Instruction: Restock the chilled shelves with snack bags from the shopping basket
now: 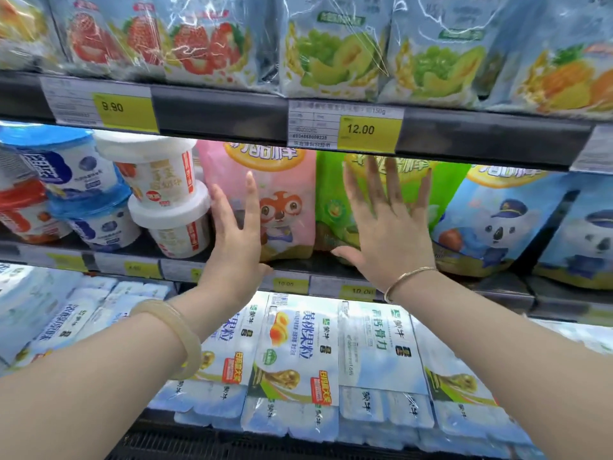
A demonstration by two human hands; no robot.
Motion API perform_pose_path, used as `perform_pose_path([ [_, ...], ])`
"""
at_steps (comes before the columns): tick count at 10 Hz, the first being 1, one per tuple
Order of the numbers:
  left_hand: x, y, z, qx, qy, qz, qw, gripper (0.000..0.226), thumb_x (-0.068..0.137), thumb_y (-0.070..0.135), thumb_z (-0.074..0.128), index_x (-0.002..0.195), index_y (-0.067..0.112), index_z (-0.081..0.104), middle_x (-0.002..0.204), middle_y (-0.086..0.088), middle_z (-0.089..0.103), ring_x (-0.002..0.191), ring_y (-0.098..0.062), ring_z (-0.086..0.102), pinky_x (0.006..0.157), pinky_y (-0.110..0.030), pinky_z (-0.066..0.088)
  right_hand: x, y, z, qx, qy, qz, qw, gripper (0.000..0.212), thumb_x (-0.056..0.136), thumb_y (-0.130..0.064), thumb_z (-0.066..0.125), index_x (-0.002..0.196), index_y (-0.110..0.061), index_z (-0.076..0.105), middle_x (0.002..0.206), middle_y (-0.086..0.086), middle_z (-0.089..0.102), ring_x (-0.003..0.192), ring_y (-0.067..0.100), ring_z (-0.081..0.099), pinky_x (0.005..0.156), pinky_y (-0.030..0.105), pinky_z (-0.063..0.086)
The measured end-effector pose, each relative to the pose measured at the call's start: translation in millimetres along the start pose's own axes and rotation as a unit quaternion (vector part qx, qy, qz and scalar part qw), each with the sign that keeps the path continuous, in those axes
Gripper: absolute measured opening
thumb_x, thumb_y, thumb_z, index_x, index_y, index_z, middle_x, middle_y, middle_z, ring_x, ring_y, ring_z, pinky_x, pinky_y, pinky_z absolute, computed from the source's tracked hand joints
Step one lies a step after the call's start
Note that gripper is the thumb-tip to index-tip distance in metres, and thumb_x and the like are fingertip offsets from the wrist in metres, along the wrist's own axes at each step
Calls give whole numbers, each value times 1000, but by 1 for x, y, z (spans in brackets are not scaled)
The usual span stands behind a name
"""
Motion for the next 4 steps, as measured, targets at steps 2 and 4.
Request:
perform_pose_path([
  [2,0,28,-4,242,-25,153,958,130,76,3,67,123,45,-46,129,-4,-57,127,-33,-43,112,-59,3,-41,69,10,30,-75,167,983,120,61,-77,52,134,-28,-29,155,14,-15,143,37,-11,107,65,-7],
  [4,1,35,-2,306,-61,124,942,122,82,23,66,120,38,-48,128,-3,-53,140,-36,-26,113,-59,3,-55,79,10,31,-124,141,982,117,63,-77,51,133,-32,-30,148,7,-24,144,36,-10,108,65,-5],
])
Point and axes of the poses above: each hand's wrist, its own x-axis towards the middle knuckle, its own z-axis out of the palm, y = z × x, the point moved 5 cm from there along x, towards the middle knuckle
